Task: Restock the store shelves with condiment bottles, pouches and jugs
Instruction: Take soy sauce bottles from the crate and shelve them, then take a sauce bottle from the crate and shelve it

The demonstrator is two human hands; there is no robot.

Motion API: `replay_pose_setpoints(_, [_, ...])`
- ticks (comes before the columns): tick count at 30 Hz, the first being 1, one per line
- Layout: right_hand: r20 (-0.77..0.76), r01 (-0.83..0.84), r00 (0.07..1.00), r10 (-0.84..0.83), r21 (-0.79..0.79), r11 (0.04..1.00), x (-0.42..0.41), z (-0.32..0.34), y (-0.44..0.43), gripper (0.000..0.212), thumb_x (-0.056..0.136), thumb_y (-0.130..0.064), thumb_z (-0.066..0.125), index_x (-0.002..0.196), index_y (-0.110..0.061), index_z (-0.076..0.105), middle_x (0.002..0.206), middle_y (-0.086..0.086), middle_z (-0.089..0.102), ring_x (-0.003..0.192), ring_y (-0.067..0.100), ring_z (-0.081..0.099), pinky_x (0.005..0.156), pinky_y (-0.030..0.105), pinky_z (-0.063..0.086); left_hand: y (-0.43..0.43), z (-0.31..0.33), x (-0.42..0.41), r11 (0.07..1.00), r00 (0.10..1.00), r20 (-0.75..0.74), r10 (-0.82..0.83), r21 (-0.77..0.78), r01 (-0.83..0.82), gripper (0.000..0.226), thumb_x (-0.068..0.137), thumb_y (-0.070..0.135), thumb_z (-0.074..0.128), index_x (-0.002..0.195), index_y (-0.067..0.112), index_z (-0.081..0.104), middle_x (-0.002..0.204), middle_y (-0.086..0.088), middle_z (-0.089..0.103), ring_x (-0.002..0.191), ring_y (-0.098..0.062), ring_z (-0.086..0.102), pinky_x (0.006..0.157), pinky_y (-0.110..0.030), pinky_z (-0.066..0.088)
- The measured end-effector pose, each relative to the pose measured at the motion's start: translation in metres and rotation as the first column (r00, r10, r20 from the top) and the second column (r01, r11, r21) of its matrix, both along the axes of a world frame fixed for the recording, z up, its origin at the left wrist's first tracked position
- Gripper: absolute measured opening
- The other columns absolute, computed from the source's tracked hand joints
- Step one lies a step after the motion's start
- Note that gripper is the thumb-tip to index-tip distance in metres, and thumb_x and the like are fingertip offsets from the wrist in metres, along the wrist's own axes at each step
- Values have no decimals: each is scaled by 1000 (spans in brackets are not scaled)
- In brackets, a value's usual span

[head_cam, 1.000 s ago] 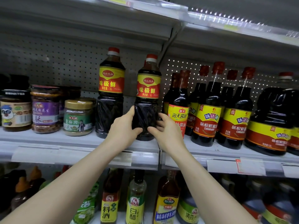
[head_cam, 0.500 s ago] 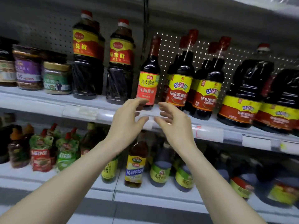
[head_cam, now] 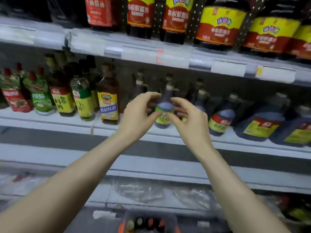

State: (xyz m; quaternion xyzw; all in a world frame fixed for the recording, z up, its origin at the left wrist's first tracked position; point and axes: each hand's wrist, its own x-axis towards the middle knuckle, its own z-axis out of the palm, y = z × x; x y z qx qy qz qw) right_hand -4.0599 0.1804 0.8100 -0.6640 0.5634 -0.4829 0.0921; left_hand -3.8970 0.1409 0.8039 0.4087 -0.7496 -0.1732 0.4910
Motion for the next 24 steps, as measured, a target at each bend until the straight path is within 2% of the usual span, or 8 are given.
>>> replay_pose_setpoints(3, [-15, 4, 1000, -3, 36, 999, -22, -29, 23, 40, 88, -13, 75, 127, -17, 67, 118, -9, 70, 106, 12, 67, 94, 33, 54, 19, -34, -22, 992, 999, -10, -49, 120, 49, 45, 84, 9, 75, 126, 14, 61, 118, 2, 65, 101, -8, 64, 88, -31, 56])
replay_pose_setpoints(7, [-7, 46, 999, -45, 180, 983, -48, -83, 54, 40, 89, -15, 75, 129, -17, 66, 126, -6, 69, 115, 16, 64, 100, 39, 51, 45, -89, -44, 953, 996, 4, -93, 291, 87, 46, 84, 8, 73, 128, 16, 59, 121, 2, 65, 105, -11, 64, 92, -36, 55])
replay_pose_setpoints(11, [16, 112, 992, -121, 285, 952, -62, -136, 83, 40, 89, -15, 75, 128, -17, 67, 129, -5, 68, 116, 12, 63, 101, 33, 50, 64, -139, -56, 909, 986, 35, -161, 394, 135, 46, 86, 12, 74, 128, 19, 59, 120, 5, 64, 105, -7, 63, 92, -33, 55])
replay_pose_setpoints(15, [26, 145, 985, -168, 392, 909, -66, -186, 108, 38, 89, -12, 75, 126, -17, 68, 124, -12, 67, 111, 6, 59, 96, 11, 42, 77, -188, -60, 848, 979, 30, -200, 506, 158, 45, 85, 10, 74, 126, 24, 60, 117, 6, 65, 103, -5, 63, 92, -31, 55])
replay_pose_setpoints(16, [17, 146, 986, -169, 417, 897, -66, -197, 112, 38, 89, -11, 74, 127, -17, 68, 125, -13, 66, 111, 7, 60, 96, 11, 42, 79, -201, -60, 838, 978, 33, -205, 523, 158, 46, 85, 10, 74, 126, 24, 60, 117, 6, 65, 103, -5, 63, 92, -31, 55])
replay_pose_setpoints(20, [28, 158, 979, -200, 512, 844, -62, -240, 129, 38, 91, -11, 72, 128, -18, 67, 128, -12, 65, 117, 15, 63, 100, 31, 49, 93, -248, -53, 773, 972, 45, -230, 616, 154, 46, 86, 8, 73, 127, 23, 59, 117, 6, 65, 104, -6, 62, 92, -32, 54])
replay_pose_setpoints(22, [43, 148, 978, -205, 550, 822, -59, -261, 137, 38, 91, -11, 72, 128, -19, 67, 129, -10, 66, 118, 12, 61, 101, 22, 46, 99, -272, -49, 738, 973, 49, -227, 660, 139, 48, 85, 7, 73, 128, 23, 59, 117, 6, 66, 104, -7, 62, 92, -31, 54])
replay_pose_setpoints(24, [38, 154, 976, -215, 573, 805, -57, -284, 144, 38, 90, -9, 73, 127, -17, 68, 126, -7, 68, 111, 6, 60, 95, 4, 38, 105, -296, -46, 707, 977, 48, -206, 698, 115, 50, 83, 5, 74, 127, 23, 60, 116, 6, 66, 104, -6, 63, 92, -29, 54])
